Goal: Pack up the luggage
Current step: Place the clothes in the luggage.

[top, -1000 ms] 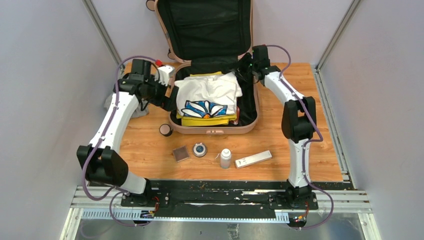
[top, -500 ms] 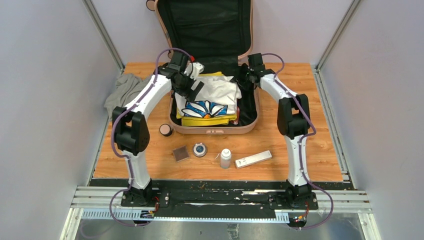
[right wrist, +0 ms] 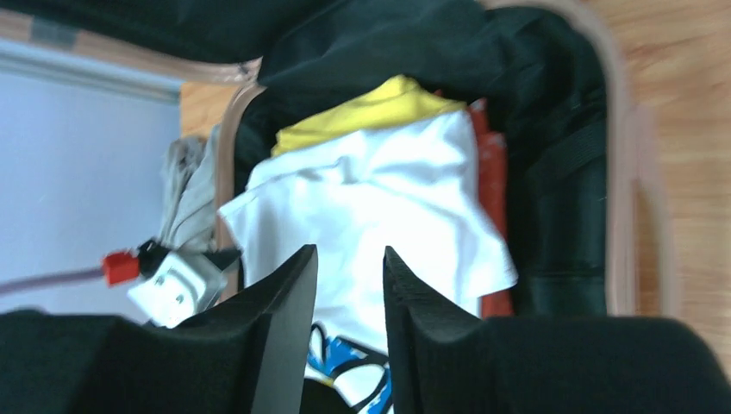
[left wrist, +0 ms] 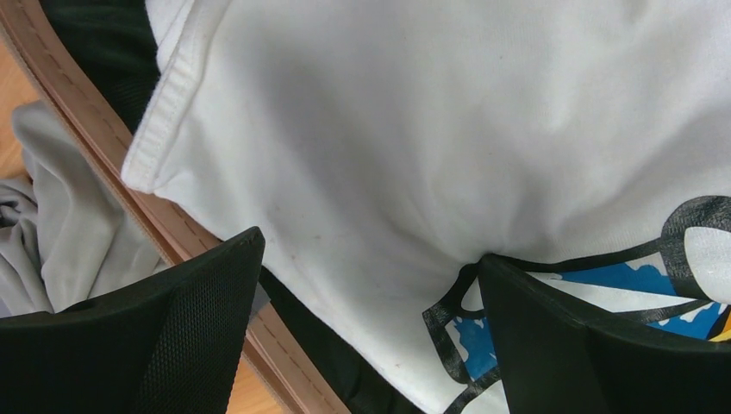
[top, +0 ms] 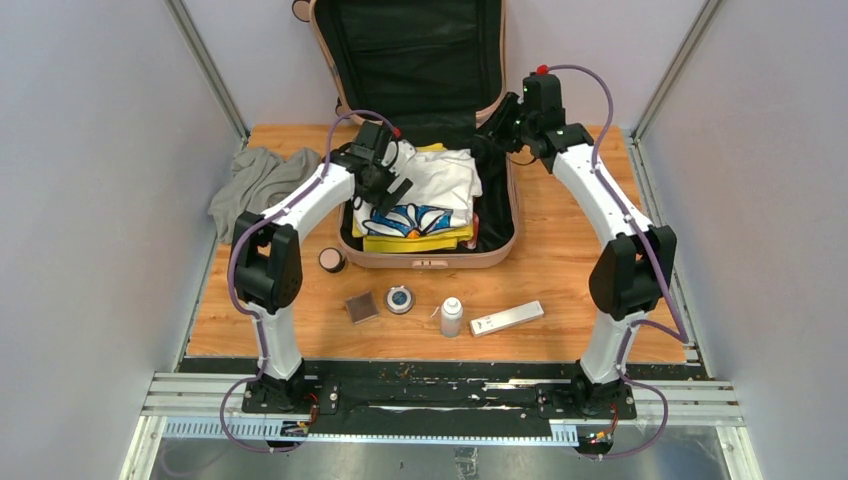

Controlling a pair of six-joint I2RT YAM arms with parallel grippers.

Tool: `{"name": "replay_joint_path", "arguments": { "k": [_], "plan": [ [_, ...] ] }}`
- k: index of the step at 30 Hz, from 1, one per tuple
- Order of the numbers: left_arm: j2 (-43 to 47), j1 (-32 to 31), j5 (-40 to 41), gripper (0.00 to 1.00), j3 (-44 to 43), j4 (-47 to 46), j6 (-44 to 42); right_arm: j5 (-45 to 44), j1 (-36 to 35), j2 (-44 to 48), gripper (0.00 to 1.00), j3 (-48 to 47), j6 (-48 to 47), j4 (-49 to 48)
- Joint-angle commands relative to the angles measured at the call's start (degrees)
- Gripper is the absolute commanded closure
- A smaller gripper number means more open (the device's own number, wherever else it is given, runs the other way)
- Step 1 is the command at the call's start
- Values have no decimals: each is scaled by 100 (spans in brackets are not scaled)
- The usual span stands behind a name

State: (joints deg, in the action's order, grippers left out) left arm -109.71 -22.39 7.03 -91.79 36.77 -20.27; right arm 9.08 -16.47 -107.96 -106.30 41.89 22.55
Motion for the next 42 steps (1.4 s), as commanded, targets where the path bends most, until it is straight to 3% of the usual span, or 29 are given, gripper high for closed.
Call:
{"name": "replay_joint_path", "arguments": {
  "k": [1,5,10,13,19,25,28,34,38,42],
  "plan": [
    [296,24,266,0,162,-144,-153,818,-378,-74,65,1000,180,-325],
    [602,24,191,0,367,-127,-238,1227,-395,-141,75,2069,489,-608],
    [774,24,348,0,797,-325,-329,1137,-313,33,77,3184,467,-968],
    [672,24,551,0,839,-337,-314,946,-210,229,75,3079,299,-788],
    [935,24,482,0,970,-298,-367,583,-453,641,60,1891,-217,201],
    [1382,24,75,0,770,143,-565,967,-850,674,61,1344,-30,286],
    [1525,24,-75,0,609,222,-584,1483,-893,468,65,1505,252,95],
    [1160,24,9,0,383,225,-392,1830,-830,84,69,2747,435,-477],
    [842,24,35,0,657,152,-387,1931,-619,-164,68,3222,530,-782],
    [541,24,352,0,1051,-207,-455,1896,-595,-102,62,2995,397,-699]
  ]
}}
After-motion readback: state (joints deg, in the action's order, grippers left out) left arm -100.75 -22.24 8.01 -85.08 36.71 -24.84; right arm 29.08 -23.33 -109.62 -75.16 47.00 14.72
